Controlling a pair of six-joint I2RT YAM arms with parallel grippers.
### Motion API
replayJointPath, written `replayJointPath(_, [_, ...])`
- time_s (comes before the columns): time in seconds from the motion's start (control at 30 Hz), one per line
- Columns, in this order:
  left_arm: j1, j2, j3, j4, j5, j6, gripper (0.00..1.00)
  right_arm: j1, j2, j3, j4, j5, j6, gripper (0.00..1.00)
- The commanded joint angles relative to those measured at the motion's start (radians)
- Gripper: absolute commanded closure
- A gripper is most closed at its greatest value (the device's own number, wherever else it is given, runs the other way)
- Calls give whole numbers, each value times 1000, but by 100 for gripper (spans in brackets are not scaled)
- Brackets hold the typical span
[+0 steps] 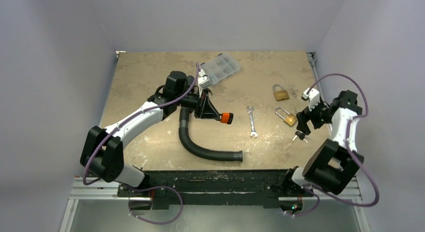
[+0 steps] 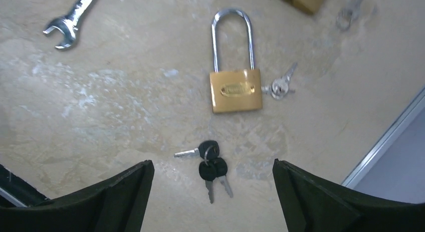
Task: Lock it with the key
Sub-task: Place the key at the center of the board, then place the lock at the center of the board.
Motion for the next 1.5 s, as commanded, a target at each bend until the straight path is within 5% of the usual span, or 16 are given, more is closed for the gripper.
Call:
replayJointPath(0.0, [-13, 28, 9, 96, 4, -82, 100, 133, -149, 29, -44, -136, 57, 1])
replayJointPath(0.27, [-34, 56, 12, 149, -11, -214, 100, 520, -376, -53, 239, -177, 389, 1])
replayJointPath(0.63, [-62, 68, -1, 177, -61, -312, 100, 990, -294, 23, 390, 51, 565, 1])
replayJointPath(1.07, [-74, 83, -5, 172, -115, -346, 100, 1142, -219, 70, 364, 80, 510, 3])
replayJointPath(1.47, [-76, 103, 3, 164, -116, -368, 100, 1309, -168, 41, 437, 293, 497, 15])
